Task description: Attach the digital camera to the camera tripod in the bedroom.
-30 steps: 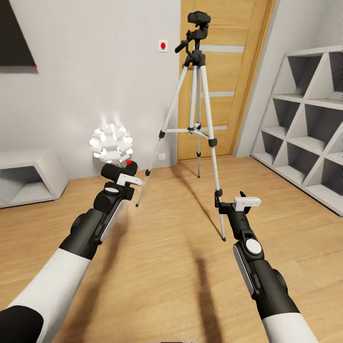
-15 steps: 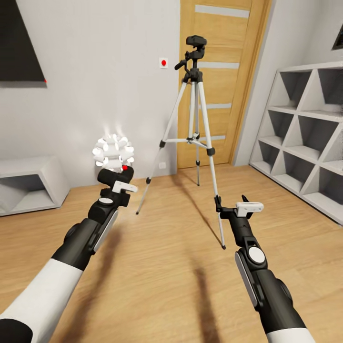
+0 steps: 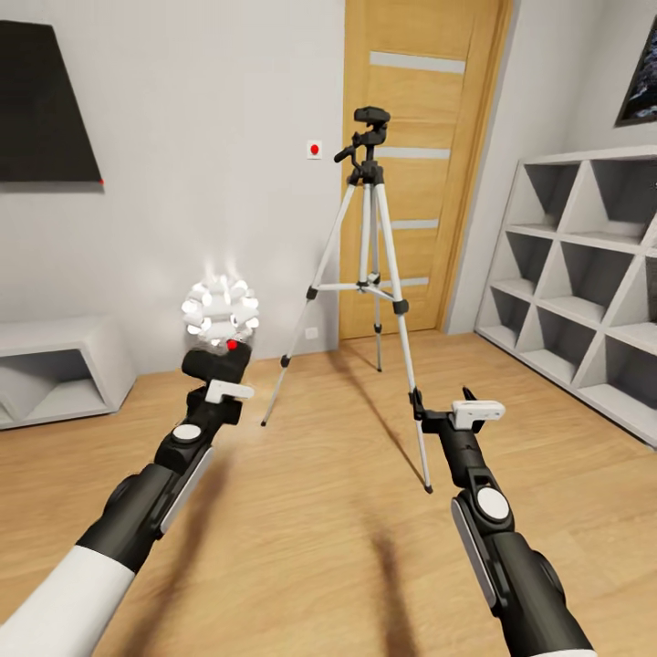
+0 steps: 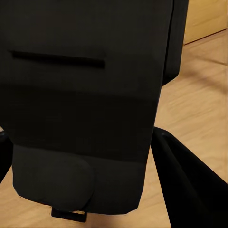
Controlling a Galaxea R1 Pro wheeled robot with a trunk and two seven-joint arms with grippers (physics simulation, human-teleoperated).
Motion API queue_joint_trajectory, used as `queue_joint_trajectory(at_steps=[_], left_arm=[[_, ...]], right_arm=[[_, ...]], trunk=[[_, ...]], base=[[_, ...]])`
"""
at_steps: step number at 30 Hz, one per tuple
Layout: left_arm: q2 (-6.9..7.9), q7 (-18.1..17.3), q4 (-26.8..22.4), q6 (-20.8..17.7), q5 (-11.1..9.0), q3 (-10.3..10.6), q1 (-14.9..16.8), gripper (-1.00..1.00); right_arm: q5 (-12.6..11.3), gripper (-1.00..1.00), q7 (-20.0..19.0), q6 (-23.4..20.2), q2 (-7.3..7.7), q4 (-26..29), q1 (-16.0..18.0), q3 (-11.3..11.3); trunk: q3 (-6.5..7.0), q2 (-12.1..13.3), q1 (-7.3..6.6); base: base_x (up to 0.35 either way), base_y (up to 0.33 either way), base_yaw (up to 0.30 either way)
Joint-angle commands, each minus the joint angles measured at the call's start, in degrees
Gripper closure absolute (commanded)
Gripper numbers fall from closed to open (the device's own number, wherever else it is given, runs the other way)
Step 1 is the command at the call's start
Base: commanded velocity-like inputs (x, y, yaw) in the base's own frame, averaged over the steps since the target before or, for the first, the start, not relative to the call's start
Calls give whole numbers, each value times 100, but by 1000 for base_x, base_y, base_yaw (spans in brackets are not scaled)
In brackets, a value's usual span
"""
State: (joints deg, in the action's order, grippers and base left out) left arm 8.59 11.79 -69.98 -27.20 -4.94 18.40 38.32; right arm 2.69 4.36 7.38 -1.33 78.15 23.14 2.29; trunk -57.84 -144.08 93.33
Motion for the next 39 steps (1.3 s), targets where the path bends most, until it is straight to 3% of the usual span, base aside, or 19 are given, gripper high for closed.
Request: queue_joint_trajectory(at_steps=[1,6,12,15,16,17,21,25,30,32,39], left_arm=[[55,43,26,132,-116,22,-92,100],[394,43,360,1213,-486,26,-530,100],[624,39,731,1984,-698,31,-873,100],[667,34,977,2292,-751,31,-1032,100],[678,29,1141,2485,-764,32,-1104,100],[686,15,1701,3023,-787,38,-1201,100],[678,-123,2398,3374,-807,46,-1236,100],[663,-593,3102,3856,-820,49,-1245,100],[600,-968,3949,5010,-823,48,-1247,100],[406,-1049,4817,5841,-824,43,-1248,100],[170,-1079,5975,7084,-824,39,-1248,100]], right_arm=[[29,-100,39,9,1,-2,-23,8],[29,-100,37,16,1,-2,-181,8],[36,-100,31,115,1,-6,-307,8],[47,-100,32,223,1,-9,-423,8],[50,-100,32,268,1,-9,-498,8],[54,-100,31,340,1,-10,-665,8],[55,-100,30,368,4,-36,-765,8],[56,-100,30,384,8,-56,-915,8],[56,-100,30,393,9,-85,-1064,8],[56,-100,30,400,9,-173,-1154,8],[60,-100,30,869,9,-798,-1208,8]], trunk=[[18,-1,-4],[128,6,-17],[261,14,-32],[328,18,-40],[350,20,-42],[372,21,-45],[461,26,-55],[549,32,-66],[660,38,-78],[704,41,-84],[859,50,-102]], base=[[0,0,0],[0,0,0],[0,0,0],[0,0,0],[0,0,0],[0,0,0],[0,0,0],[0,0,0],[0,0,0],[0,0,0],[0,0,0]])
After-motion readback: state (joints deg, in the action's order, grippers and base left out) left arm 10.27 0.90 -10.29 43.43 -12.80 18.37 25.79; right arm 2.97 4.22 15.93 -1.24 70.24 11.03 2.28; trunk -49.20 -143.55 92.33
